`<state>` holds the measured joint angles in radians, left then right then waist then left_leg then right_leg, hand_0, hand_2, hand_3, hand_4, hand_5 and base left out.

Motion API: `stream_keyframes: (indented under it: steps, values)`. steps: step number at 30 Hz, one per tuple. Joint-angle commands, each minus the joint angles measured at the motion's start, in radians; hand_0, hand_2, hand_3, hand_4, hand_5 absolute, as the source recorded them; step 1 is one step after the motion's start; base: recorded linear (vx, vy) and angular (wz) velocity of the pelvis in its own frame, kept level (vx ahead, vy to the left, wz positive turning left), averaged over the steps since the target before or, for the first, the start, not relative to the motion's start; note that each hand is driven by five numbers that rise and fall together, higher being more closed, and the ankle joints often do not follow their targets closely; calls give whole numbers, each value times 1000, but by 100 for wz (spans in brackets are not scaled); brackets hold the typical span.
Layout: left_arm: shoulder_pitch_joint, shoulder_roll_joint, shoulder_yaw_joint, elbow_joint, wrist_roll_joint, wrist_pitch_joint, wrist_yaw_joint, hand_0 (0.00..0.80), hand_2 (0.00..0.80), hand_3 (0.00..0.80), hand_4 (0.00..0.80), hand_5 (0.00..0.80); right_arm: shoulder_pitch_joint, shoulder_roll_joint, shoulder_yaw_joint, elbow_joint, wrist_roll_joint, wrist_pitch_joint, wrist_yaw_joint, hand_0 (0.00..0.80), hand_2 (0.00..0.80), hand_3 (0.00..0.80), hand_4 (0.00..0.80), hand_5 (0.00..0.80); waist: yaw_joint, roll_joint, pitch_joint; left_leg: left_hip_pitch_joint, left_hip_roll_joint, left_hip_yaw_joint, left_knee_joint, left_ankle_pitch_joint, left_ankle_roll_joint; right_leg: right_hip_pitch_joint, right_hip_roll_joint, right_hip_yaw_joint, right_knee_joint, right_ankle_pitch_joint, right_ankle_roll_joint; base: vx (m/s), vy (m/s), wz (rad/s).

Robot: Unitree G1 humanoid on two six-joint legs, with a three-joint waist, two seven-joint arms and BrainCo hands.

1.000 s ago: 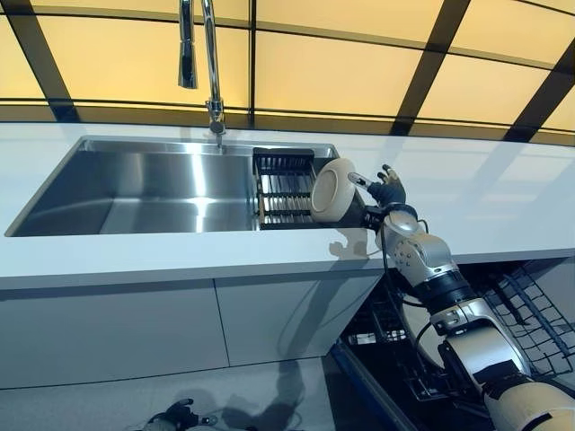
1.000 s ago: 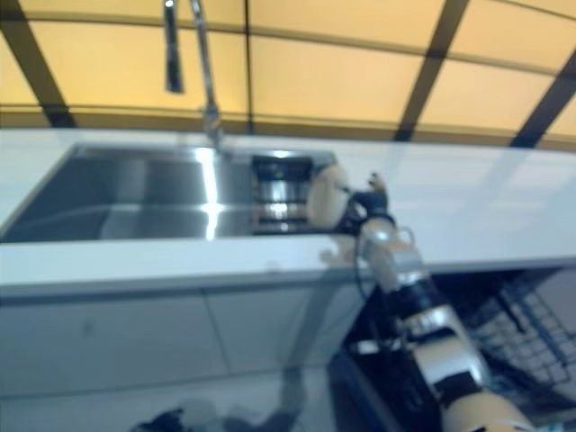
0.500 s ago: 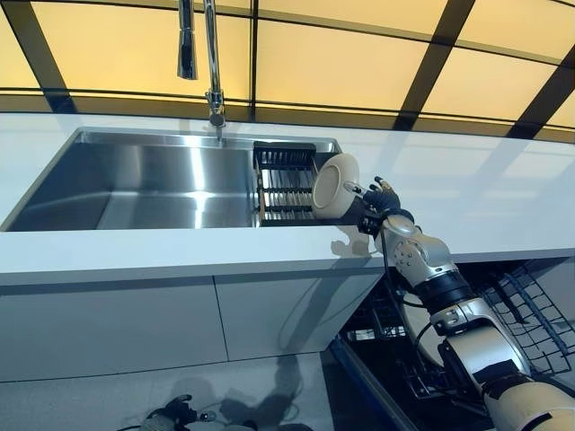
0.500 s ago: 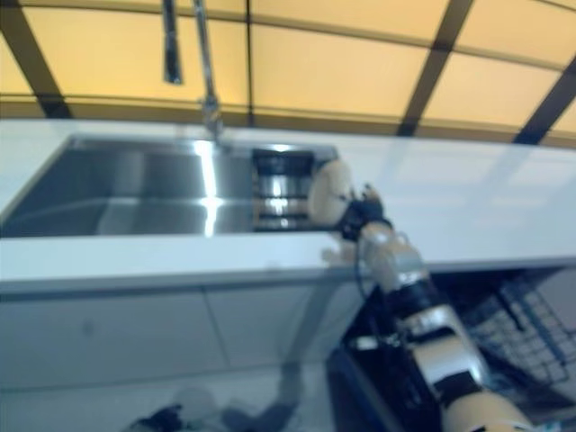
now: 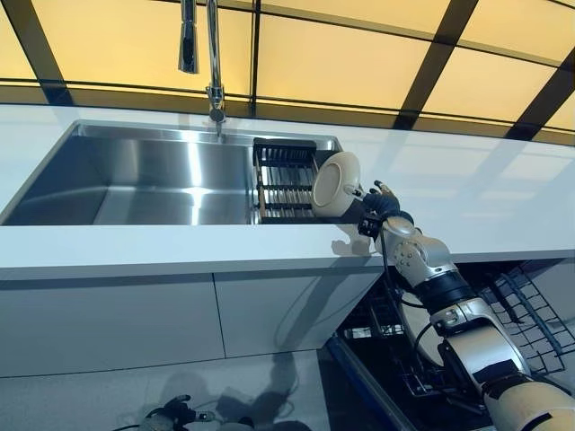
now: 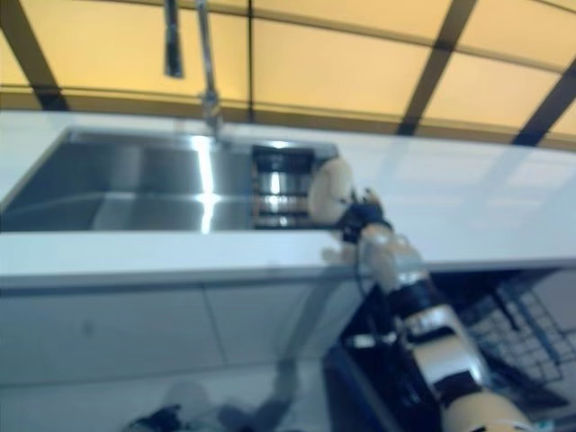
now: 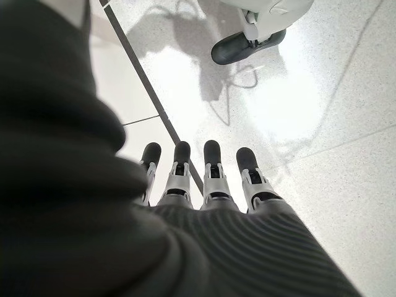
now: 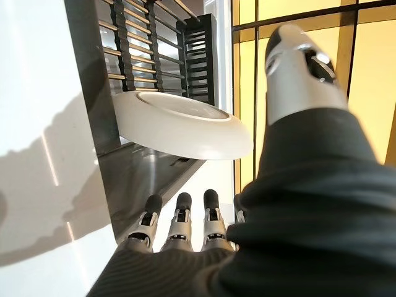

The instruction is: Take plates into dishwasher

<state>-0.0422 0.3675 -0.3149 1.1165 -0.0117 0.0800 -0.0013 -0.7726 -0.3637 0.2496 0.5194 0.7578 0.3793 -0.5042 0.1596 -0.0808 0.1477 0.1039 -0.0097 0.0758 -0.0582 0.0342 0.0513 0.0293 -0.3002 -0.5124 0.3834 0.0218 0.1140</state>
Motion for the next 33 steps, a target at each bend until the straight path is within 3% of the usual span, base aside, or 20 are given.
stream_keyframes:
  steps: [1,33]
  values:
    - [-39,1,-45,-27,47,-2,-4,0,0,0,0,0,-144,-50,-14,41,-5,-19,5,0,0,0,0,0,30,24,-6,28,-82,83,-29,-175,105,12,-25,-5,166,15,6,10,7,3]
    - [-35,12,-34,-46,49,-2,0,0,0,0,0,0,-196,-47,3,79,-21,23,-44,0,0,0,0,0,54,-4,32,3,-76,83,-5,-181,103,7,-22,-14,176,12,4,3,0,1]
